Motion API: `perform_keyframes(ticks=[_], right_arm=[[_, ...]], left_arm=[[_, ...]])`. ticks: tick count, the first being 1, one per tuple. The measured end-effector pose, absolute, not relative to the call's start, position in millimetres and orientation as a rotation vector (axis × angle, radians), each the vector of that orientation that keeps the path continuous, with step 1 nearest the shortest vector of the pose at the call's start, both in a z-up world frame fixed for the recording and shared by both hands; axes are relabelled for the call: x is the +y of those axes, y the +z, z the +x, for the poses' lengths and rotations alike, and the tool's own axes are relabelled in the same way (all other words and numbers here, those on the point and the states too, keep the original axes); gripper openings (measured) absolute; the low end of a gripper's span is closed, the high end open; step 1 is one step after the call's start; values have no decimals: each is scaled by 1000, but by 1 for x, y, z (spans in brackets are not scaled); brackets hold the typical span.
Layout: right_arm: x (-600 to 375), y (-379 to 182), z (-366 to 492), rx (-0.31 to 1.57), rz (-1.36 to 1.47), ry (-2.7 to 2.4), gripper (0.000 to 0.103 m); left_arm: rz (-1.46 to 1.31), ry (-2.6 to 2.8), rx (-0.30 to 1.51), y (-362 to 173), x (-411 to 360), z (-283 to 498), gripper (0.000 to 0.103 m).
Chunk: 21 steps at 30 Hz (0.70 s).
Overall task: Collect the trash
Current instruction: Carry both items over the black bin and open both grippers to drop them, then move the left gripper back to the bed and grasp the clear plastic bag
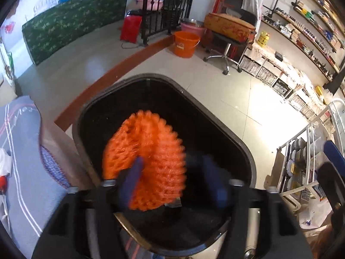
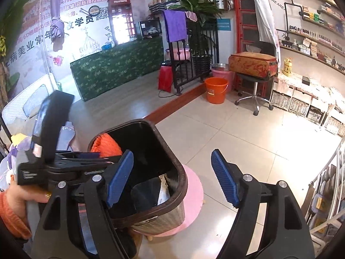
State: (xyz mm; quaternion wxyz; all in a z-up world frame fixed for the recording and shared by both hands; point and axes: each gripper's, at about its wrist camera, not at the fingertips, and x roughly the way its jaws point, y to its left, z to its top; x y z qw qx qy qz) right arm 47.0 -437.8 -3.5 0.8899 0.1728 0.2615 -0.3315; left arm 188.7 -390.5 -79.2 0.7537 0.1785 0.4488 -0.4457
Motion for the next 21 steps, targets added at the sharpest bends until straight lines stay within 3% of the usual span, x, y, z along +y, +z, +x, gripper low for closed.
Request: perform_keyframes(ticks=[2,4,9,21], right_arm=[[-439,-4,46,542,363,-686,74],[-439,-4,47,543,361,-687,74],[-437,-3,51,532,364,-682,76],[-431,7,57,519,349,-675,82]], left_arm=[[369,-957,968,-80,-388,189,77],[364,-954,966,-78,-387,189,89],[325,-943,927,-71,-379,194,96],[294,-948,814,-41,-348,183,97]])
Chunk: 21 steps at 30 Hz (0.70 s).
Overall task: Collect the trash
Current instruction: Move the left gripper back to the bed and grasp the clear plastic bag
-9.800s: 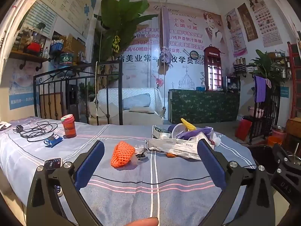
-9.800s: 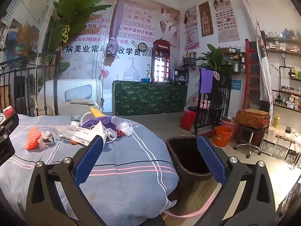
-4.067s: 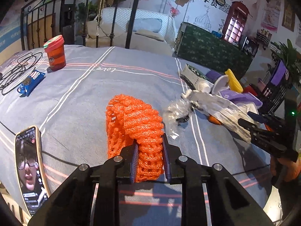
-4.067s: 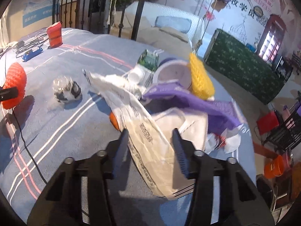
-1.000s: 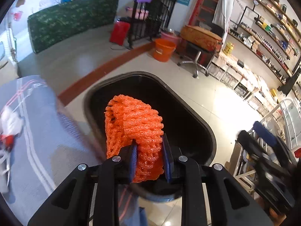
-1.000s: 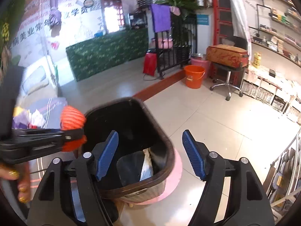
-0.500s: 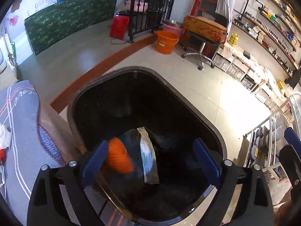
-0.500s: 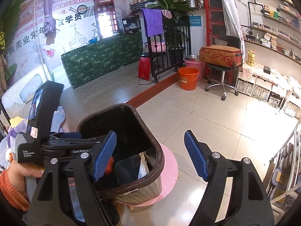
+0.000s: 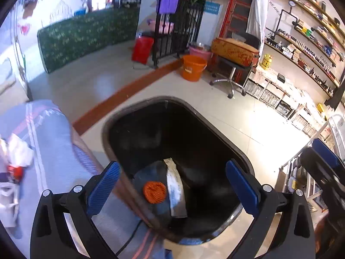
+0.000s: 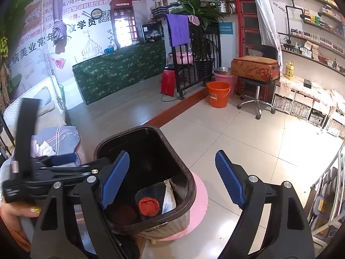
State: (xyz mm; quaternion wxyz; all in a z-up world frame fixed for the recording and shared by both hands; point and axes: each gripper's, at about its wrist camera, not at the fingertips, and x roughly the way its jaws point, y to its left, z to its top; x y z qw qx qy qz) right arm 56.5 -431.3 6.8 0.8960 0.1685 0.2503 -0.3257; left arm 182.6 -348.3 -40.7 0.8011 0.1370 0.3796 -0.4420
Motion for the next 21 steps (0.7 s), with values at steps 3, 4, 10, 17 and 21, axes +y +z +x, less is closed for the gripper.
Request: perform_keyframes(ticks=[3,4,10,17,21], right_arm=[[-427,10,61,514,349,-666,84],[-426,11,62,510,347,-664,85],[-415,9,79,535,361,-608,86],[-376,4,119,583,360,-452,86],[-339,-4,149,632,362,-326,86]], left_arm=[[284,-912,780,-31,-325,182,97],[280,-898,778,-31,-318,184,97],[229,-764,760,-30,-255,195,97],[163,-585,761,-33,-176,199,97],[149,-487,762,-36,-131,195,97]])
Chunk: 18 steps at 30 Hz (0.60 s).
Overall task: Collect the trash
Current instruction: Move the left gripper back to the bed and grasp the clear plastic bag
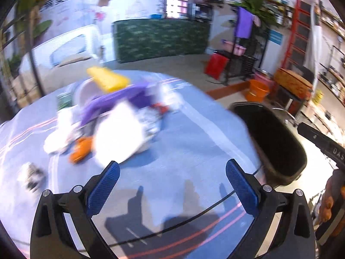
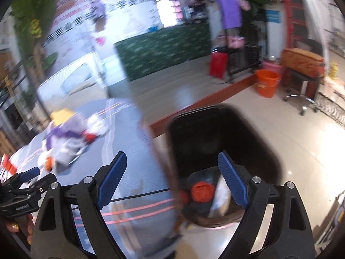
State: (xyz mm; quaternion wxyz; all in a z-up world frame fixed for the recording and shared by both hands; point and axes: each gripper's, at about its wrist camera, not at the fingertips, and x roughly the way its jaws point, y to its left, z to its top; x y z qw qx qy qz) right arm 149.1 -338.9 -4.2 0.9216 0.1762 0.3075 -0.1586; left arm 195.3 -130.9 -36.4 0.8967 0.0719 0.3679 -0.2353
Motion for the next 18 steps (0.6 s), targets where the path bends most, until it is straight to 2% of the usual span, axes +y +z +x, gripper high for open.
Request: perform_keyframes(ticks=[15,18], right_arm=[[-185,-10,232,741,245,78,85],[-172,-10,246,760,248,116,81]], left_arm=[[44,-168,800,-50,35,226,97],[42,-124,803,-54,59,243,97]])
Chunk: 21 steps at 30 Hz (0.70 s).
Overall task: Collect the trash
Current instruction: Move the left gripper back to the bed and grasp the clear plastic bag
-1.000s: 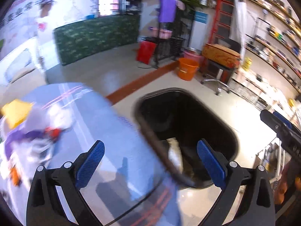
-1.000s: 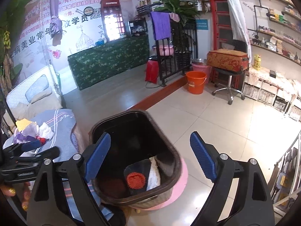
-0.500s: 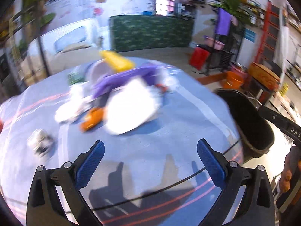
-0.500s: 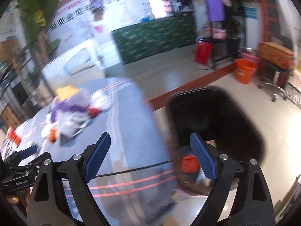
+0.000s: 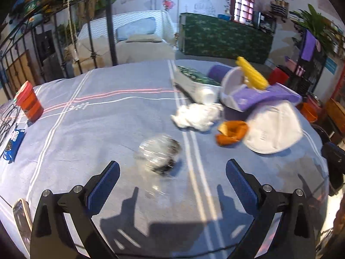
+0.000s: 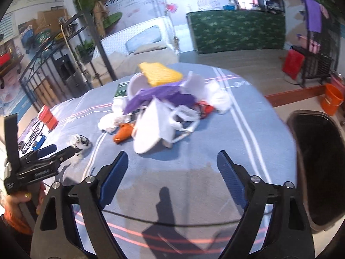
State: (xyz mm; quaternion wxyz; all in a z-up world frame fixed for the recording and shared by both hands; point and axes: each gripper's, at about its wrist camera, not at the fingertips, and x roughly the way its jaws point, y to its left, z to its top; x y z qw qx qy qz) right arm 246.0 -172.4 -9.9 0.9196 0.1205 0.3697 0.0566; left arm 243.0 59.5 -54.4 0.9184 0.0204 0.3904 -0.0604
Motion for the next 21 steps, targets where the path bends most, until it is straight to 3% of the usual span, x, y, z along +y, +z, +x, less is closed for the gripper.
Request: perform_keyframes(ticks=[9,14,16,21], right_arm=[[-148,-12,277,795,248,147,80],[-145,-17,286,817,242,139,80],[-145,-17,287,821,243,135,76],[-143,-21,296,841,234,140,67]], left_arm=[[36,-141,867,-68,82,267,92],[11,-175,892,-70,77,278,73],[29,-170,895,-73,71,277,52],[-49,-152,880,-70,79,270,48]])
